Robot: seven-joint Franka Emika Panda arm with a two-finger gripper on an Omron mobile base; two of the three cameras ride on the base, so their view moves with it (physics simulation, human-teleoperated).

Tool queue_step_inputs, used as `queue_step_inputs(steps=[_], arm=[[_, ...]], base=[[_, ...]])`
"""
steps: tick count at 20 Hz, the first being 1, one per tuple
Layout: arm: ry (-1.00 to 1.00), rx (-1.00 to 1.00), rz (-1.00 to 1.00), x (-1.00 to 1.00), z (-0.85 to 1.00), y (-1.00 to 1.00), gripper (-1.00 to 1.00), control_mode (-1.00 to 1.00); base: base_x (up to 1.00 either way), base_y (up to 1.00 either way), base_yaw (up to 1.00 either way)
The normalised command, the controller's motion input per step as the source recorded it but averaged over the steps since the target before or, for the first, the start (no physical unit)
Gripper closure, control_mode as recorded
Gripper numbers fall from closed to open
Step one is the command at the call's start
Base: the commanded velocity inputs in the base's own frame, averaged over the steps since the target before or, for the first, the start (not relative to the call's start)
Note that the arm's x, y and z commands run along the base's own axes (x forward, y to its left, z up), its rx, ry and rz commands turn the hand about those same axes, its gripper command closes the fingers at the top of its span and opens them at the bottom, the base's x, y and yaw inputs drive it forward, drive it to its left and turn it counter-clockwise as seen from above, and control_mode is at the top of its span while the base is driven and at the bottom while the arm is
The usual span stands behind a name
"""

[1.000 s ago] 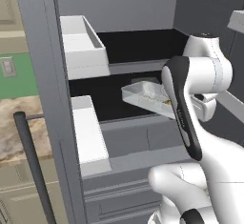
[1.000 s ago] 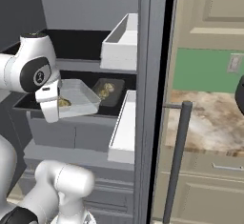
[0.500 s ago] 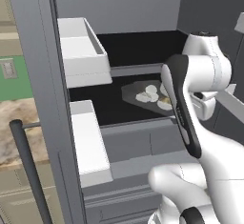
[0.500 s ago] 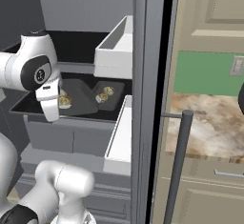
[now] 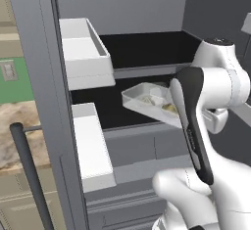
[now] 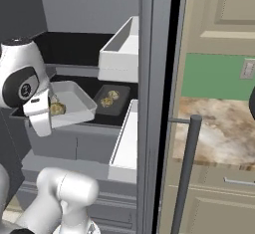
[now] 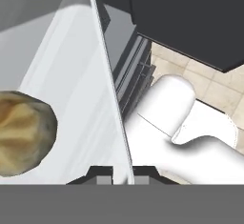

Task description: Place two dumplings into each of the tupperware containers and then place the containers in the fridge.

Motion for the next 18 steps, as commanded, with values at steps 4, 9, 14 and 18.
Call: queue_step_inputs(steps=[4, 9, 14, 18], arm=[[-0.04, -0.01, 0.00, -1.00, 0.32, 0.01, 1.00, -1.00], [-0.01, 0.00, 0.00, -0.59, 0.65, 0.00, 1.00, -1.00], [-0.21, 0.00, 0.01, -0.16, 0.58, -0.08, 1.00, -1.00], [-0.29, 0.01, 0.00, 0.23, 0.17, -0.16, 1.00, -1.00]], base=[[0.00, 0.00, 0.00], [0.00, 0.00, 0.00], [0.00, 0.00, 0.00], [0.00, 0.00, 0.00]])
